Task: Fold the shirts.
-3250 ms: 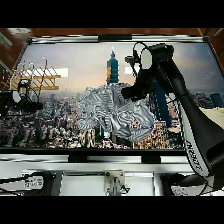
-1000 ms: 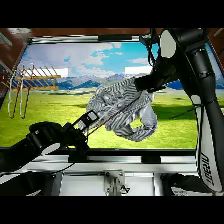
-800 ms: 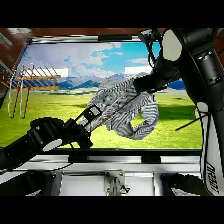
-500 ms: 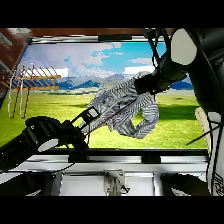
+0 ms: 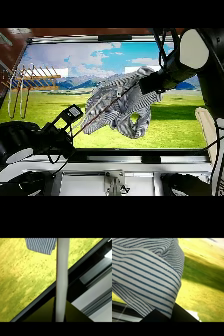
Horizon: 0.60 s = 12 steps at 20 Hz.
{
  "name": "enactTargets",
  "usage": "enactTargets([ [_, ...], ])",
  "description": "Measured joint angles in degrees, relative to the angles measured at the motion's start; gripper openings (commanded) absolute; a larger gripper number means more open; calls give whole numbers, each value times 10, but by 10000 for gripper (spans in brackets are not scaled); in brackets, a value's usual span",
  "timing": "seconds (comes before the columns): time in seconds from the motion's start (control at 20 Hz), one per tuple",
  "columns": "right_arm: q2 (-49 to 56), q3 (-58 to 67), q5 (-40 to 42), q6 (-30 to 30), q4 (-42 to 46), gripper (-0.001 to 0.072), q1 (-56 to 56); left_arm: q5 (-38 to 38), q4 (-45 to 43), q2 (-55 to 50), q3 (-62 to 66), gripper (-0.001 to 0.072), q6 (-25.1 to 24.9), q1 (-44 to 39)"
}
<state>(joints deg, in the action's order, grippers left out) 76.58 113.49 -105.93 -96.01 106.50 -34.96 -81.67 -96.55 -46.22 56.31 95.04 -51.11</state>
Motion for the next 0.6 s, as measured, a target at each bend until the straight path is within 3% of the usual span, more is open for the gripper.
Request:
enactTargets([
  [0.35, 0, 0, -2, 2, -5, 70, 0, 96, 21, -47, 0, 52, 11, -29],
  [0.6, 0, 0, -2, 3, 13, 70, 0, 53, 4, -28, -1, 53, 12, -42],
])
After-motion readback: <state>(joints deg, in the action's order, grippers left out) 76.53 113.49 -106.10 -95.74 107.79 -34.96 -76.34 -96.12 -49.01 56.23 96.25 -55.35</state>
